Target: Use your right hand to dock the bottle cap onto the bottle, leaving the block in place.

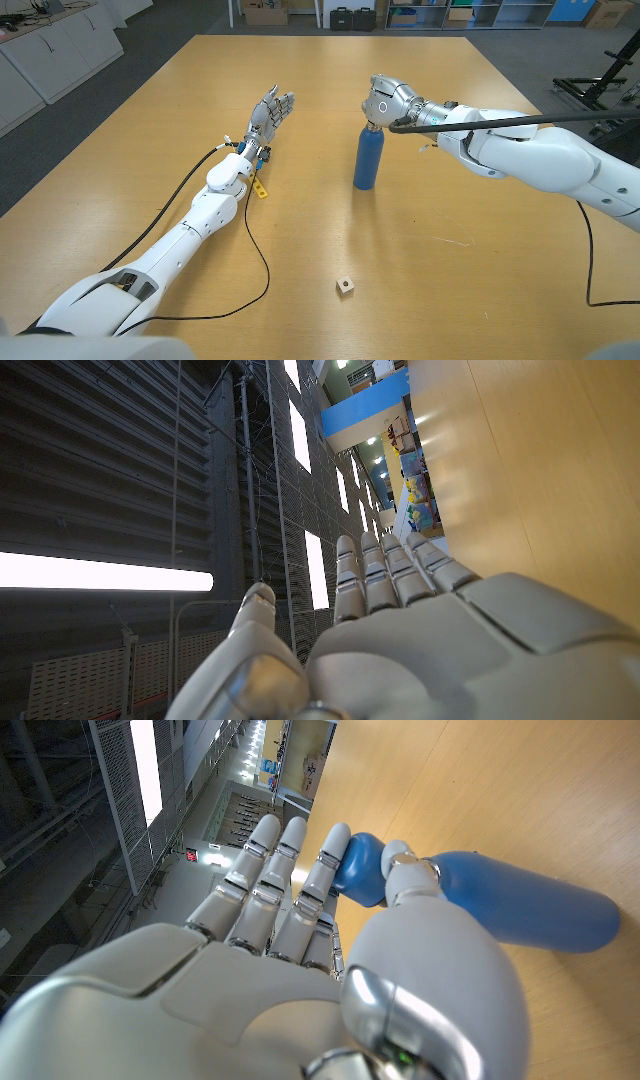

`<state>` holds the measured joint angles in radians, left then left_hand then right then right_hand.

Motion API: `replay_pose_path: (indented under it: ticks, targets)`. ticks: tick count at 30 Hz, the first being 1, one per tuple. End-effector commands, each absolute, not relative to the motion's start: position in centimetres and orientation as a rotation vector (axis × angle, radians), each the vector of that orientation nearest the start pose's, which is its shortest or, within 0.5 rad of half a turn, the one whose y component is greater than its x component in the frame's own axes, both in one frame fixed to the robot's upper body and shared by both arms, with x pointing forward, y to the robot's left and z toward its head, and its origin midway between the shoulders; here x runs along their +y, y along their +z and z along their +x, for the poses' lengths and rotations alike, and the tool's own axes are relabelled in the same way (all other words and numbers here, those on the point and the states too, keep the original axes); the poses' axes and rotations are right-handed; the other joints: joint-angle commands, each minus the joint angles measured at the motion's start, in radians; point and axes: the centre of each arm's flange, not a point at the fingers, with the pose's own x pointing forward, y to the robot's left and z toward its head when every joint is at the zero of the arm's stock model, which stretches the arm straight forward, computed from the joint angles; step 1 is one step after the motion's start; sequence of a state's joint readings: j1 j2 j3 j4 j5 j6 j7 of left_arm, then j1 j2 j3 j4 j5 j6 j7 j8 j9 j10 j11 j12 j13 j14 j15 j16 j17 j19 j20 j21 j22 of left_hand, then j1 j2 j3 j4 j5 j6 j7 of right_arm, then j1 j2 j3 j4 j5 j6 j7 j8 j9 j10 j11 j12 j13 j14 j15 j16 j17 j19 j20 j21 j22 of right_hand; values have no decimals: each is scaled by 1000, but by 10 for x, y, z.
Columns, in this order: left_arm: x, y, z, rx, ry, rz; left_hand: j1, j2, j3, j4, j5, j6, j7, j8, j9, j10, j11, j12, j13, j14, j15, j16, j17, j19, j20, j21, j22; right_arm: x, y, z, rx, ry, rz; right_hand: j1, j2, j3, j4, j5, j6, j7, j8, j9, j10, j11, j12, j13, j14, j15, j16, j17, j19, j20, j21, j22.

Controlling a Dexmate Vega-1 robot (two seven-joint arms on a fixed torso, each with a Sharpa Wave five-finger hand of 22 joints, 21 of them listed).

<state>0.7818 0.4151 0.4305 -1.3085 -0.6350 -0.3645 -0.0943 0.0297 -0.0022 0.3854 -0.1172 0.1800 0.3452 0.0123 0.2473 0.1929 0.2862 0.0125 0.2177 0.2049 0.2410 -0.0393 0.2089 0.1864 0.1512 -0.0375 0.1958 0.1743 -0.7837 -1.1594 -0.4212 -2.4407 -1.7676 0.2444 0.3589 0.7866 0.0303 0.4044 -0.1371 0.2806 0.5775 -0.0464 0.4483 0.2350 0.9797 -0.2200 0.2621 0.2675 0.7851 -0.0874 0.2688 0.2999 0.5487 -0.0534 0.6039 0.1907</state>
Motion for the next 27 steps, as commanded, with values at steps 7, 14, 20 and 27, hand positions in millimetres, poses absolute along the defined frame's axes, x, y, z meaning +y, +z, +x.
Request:
replay_pose_path:
  ticks: [7, 14, 20, 27]
  targets:
    - [221, 2, 644, -711, -359, -79, 1, 3, 9, -2, -1, 10, -1, -1, 5, 9, -1, -2, 3, 6, -21, -5, 3, 5, -25, 0, 3, -149, 100, 418, -1014, -571, -2975, 118, 107, 4, 5, 3, 251, -176, 113, 2, 7, 1, -7, 8, 12, -128, -8, 4, -11, -130, 6, 2]
    - [220, 4, 645, -713, -366, -76, 0, 3, 9, -2, -1, 10, -1, -1, 5, 10, -1, -2, 3, 6, -20, -5, 3, 5, -26, 0, 3, -152, 97, 417, -1006, -566, -2980, 118, 104, 4, 4, 3, 249, -176, 114, 1, 6, 1, -9, 9, 11, -129, -10, 5, -12, -131, 6, 2]
    - [219, 4, 647, -711, -368, -76, 0, 4, 9, -2, -1, 9, -2, -2, 5, 10, -1, -3, 3, 7, -21, -5, 3, 5, -25, 0, 3, -150, 96, 419, -1011, -570, -2986, 116, 101, 4, 4, 3, 249, -176, 119, 1, 8, 1, -12, 12, 11, -127, -14, 7, -18, -129, 5, 2]
    - [220, 3, 647, -708, -366, -76, 0, 4, 9, -2, -1, 10, -2, -2, 5, 10, 0, -3, 3, 7, -21, -6, 3, 5, -25, 0, 3, -148, 97, 420, -1019, -591, -2987, 84, 66, -14, 9, -1, 225, -176, 119, 0, -19, 1, -30, 16, 2, -123, -25, 12, -27, -118, 3, 0]
